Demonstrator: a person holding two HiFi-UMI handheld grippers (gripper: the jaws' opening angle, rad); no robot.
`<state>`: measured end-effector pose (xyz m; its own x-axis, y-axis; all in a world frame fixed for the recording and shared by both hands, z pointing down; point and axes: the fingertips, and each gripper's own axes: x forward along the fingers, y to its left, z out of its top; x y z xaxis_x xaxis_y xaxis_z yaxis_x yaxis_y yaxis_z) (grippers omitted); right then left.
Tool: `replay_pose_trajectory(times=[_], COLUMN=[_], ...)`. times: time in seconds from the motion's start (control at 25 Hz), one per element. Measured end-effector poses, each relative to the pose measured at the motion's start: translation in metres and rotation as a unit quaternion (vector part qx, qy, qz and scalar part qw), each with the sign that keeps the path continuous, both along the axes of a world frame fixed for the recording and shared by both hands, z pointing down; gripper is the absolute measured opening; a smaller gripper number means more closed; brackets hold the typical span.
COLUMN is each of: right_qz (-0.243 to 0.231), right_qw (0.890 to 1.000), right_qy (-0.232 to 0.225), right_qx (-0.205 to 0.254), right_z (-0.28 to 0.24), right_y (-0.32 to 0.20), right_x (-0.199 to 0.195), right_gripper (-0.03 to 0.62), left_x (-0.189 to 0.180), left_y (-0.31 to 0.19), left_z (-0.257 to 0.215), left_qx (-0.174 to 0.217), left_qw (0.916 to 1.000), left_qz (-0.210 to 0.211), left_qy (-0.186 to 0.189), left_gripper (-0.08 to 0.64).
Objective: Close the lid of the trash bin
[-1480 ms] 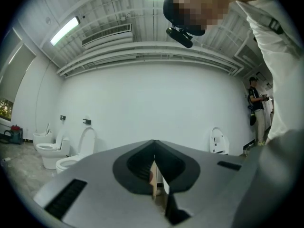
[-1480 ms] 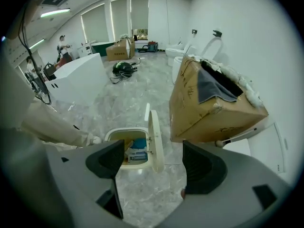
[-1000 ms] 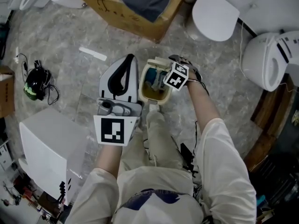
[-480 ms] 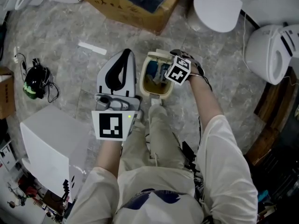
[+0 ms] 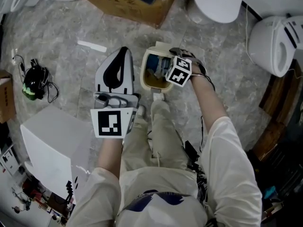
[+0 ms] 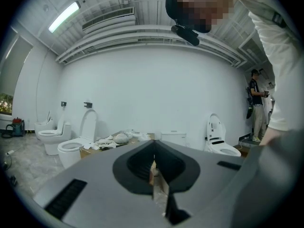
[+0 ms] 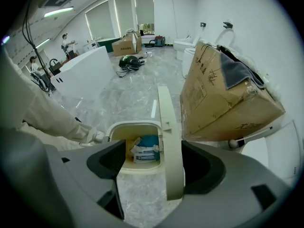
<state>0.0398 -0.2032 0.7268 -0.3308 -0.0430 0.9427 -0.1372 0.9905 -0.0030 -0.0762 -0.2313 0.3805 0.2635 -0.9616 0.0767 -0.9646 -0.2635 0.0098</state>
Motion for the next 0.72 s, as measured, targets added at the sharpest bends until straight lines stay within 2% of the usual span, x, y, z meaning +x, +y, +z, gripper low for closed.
replay_pose_trajectory(times=[0.28,0.72], right_qz=[0.004,-0.005], right_qw=[1.0,1.0], right_qy=[-0.015,-0.005], right_qx=[-0.008,-0.005], right_z=[0.002,0.014], right_y=[0.03,0.084], right_x=[-0.002,-0.006], right_gripper=[0.38,0.385], left_x=[-0.005,-0.018], left_y=[0.02,0.057], left_z=[0.022,0.046], left_qx=[-0.02,-0.036], left_qw=[0.9998,0.9994], left_qz=[-0.005,-0.004], left_qy=[-0.004,-0.002], left_gripper=[0.0,0.0])
